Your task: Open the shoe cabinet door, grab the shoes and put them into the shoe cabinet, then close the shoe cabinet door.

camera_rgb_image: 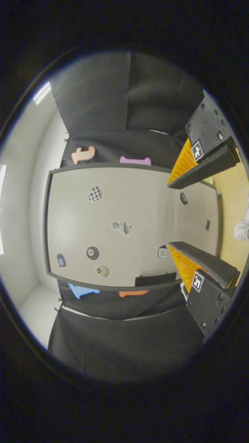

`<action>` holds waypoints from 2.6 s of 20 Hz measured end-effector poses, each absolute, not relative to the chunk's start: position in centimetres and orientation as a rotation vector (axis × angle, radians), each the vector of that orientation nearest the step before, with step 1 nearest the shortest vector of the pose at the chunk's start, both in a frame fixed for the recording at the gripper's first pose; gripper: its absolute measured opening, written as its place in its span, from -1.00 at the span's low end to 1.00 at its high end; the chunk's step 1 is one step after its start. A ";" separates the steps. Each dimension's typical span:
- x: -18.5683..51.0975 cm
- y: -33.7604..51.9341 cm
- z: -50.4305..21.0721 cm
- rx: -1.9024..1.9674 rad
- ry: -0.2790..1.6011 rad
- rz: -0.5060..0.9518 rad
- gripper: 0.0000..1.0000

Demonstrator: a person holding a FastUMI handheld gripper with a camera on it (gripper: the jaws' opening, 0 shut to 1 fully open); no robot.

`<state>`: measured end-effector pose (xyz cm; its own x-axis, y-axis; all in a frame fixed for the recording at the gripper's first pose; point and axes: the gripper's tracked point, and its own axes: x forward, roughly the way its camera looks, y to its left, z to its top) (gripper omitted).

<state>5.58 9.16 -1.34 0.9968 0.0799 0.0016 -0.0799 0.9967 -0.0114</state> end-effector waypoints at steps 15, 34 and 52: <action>16.4 26.3 -4.0 0.025 0.085 0.239 0.99; 18.3 26.6 -5.0 0.048 0.144 0.223 -0.34; 1.2 16.6 -6.4 0.006 0.143 0.410 -0.48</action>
<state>1.17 16.59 -6.42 0.9072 0.3978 -0.1370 -0.3970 0.9172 0.0342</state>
